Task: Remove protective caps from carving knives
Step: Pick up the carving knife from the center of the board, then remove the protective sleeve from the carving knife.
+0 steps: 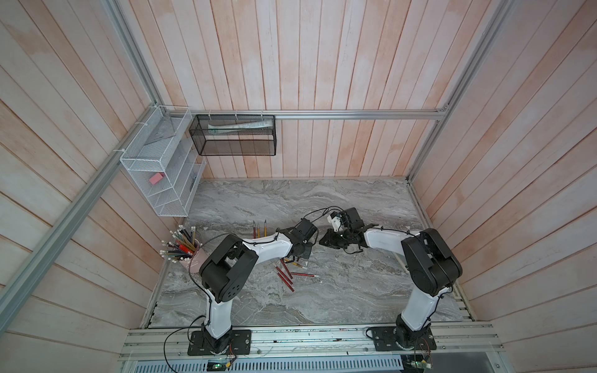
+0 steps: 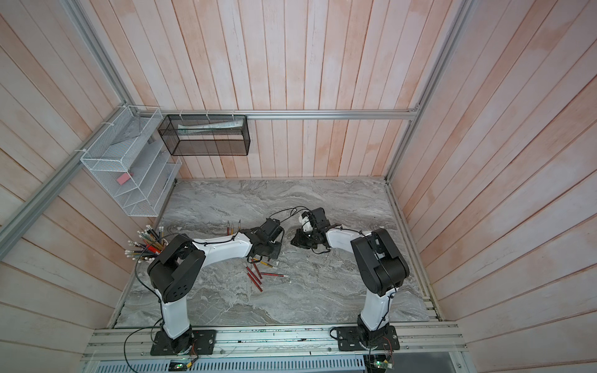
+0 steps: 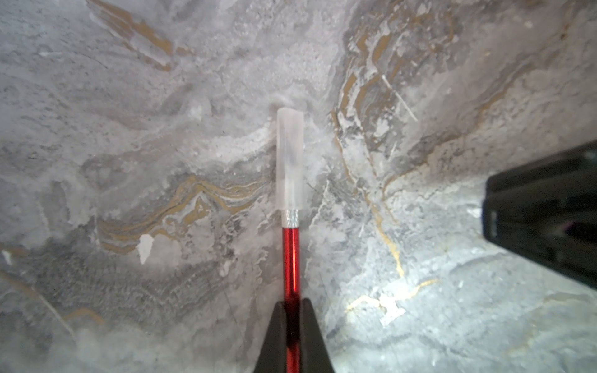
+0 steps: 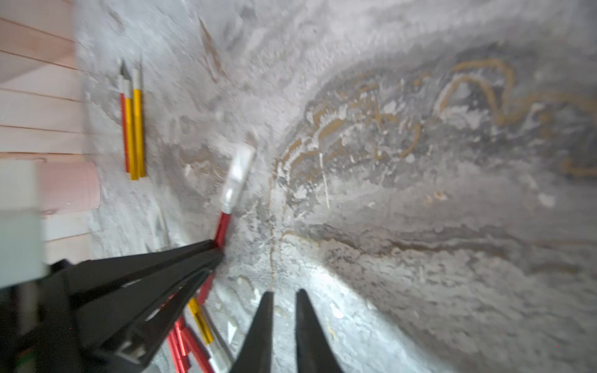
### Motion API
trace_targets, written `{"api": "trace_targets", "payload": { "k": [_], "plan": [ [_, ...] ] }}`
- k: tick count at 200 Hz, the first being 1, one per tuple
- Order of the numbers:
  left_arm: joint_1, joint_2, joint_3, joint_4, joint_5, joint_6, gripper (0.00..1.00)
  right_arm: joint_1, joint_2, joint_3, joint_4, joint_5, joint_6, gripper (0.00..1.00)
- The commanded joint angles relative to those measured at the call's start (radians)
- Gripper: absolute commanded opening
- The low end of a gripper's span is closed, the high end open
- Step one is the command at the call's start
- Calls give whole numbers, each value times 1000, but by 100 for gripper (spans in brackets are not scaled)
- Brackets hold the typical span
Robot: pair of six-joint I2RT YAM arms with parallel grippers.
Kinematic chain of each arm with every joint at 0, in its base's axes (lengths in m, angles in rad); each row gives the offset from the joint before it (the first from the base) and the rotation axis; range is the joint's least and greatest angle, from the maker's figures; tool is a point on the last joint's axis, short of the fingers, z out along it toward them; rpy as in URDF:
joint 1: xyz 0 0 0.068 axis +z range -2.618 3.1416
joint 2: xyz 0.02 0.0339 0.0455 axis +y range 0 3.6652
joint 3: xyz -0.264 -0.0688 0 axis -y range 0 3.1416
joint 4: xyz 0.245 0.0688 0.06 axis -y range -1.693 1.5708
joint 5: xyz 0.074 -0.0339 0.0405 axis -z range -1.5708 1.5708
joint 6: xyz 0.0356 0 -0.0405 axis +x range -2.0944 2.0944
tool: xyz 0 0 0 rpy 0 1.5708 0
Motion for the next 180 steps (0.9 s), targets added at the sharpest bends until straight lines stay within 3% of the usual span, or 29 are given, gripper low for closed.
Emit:
{"api": "trace_targets", "payload": {
  "k": [1,36,83,180],
  "plan": [
    [-5,-34,-22,-34,50,0,0,-3,-36,-6,57,-82,24,27],
    [-5,-66,-16,-38,67,-1,0,-4,-36,3,88,-132,48,40],
    [-5,-90,-13,-48,77,-3,0,-4,1,9,119,-167,73,46],
    [-12,-149,-12,-58,107,-3,0,2,90,71,158,-197,98,41]
  ]
}}
